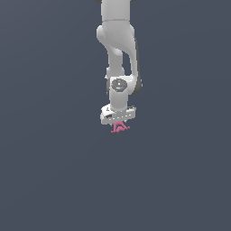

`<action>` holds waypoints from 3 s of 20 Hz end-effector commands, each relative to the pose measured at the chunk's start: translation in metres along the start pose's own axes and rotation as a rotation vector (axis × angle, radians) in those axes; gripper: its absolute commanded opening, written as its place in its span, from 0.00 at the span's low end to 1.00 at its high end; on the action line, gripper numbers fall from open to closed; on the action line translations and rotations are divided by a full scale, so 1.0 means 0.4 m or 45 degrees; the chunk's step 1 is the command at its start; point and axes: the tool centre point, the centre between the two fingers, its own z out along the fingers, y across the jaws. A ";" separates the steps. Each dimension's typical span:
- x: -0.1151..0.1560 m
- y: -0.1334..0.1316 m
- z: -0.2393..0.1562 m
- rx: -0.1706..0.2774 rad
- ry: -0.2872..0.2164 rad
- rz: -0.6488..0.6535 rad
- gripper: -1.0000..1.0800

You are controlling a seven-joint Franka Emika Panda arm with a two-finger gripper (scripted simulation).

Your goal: Pick up the object and move it to a goal position.

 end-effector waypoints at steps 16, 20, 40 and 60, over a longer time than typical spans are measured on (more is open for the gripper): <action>0.105 0.029 -0.195 0.001 0.001 -0.001 0.00; 0.152 0.042 -0.281 0.001 0.001 -0.001 0.00; 0.372 0.104 -0.663 0.001 0.001 -0.002 0.00; 0.485 0.136 -0.838 0.001 0.001 -0.002 0.00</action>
